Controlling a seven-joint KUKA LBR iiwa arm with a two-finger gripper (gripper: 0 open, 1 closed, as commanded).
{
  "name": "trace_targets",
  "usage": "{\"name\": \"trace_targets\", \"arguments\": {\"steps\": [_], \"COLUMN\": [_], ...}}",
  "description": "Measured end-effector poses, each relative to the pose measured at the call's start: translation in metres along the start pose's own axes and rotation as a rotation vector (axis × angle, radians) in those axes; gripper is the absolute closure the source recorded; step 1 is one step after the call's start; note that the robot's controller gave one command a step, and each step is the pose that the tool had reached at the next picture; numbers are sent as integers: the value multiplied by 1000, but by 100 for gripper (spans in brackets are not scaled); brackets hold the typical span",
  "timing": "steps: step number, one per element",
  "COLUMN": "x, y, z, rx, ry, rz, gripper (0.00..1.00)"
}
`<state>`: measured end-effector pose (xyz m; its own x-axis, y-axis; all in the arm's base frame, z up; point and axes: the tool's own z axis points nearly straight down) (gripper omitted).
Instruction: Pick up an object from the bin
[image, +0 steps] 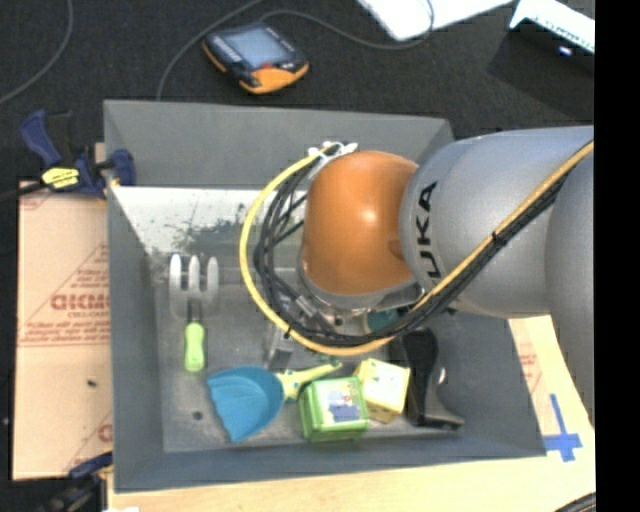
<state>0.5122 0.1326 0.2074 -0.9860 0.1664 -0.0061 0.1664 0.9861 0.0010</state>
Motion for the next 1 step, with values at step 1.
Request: {"name": "trace_targets", "arguments": {"steps": [1], "x": [19], "y": [4], "z": [58], "rx": [3], "ry": [5], "rz": [73], "gripper": [100]}}
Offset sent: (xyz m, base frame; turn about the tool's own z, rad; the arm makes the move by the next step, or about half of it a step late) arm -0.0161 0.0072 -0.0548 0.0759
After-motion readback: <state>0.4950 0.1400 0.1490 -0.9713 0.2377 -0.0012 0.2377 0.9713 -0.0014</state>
